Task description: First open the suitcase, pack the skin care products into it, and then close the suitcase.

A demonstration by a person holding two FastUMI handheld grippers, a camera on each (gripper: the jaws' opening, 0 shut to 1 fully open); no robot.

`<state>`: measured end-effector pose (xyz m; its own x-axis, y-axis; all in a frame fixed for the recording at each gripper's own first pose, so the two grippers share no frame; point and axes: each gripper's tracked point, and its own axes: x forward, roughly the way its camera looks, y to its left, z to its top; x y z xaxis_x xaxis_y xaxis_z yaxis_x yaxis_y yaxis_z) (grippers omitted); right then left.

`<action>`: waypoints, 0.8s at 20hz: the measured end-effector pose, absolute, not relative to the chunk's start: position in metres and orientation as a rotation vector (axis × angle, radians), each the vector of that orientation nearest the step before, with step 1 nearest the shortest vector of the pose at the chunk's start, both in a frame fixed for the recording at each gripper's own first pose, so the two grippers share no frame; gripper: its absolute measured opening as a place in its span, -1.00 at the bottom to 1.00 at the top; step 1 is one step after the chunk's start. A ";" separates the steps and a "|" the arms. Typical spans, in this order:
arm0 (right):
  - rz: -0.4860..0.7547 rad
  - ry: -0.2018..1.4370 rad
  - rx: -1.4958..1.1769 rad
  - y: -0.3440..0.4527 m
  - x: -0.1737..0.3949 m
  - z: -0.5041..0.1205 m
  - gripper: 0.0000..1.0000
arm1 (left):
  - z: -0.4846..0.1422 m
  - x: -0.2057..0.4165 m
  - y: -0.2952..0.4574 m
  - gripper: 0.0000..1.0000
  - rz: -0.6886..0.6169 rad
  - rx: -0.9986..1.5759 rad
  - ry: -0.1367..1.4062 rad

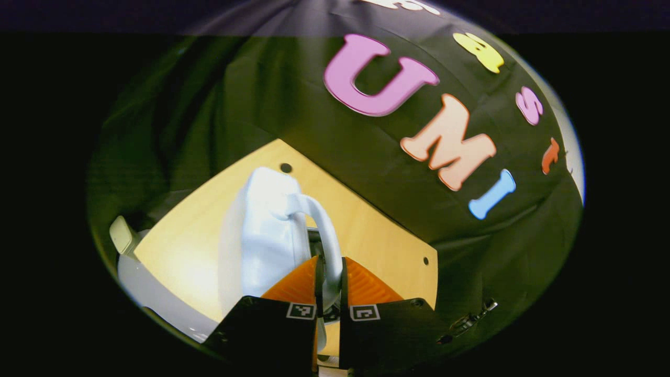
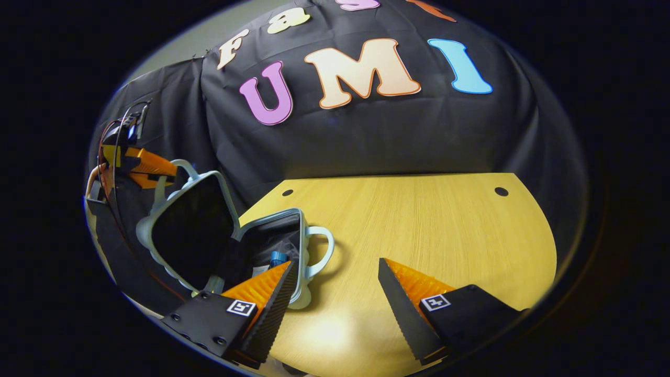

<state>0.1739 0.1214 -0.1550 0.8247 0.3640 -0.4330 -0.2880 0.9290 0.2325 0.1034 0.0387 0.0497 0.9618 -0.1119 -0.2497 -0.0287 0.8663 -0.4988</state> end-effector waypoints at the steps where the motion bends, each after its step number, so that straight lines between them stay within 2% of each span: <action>1: 0.344 0.489 0.160 0.116 0.172 -0.154 0.97 | 0.047 0.113 0.022 -0.82 -0.074 -0.504 0.295; 7: 0.342 0.480 0.174 0.098 0.172 -0.148 0.97 | 0.002 0.168 -0.050 -0.80 -0.148 -0.471 0.455; 12: 0.337 0.478 0.193 0.080 0.178 -0.148 0.97 | -0.056 0.211 -0.088 -0.77 -0.155 -0.370 0.622; 16: 0.304 0.448 0.223 0.059 0.191 -0.139 0.96 | -0.098 0.233 -0.097 -0.77 -0.113 -0.340 0.743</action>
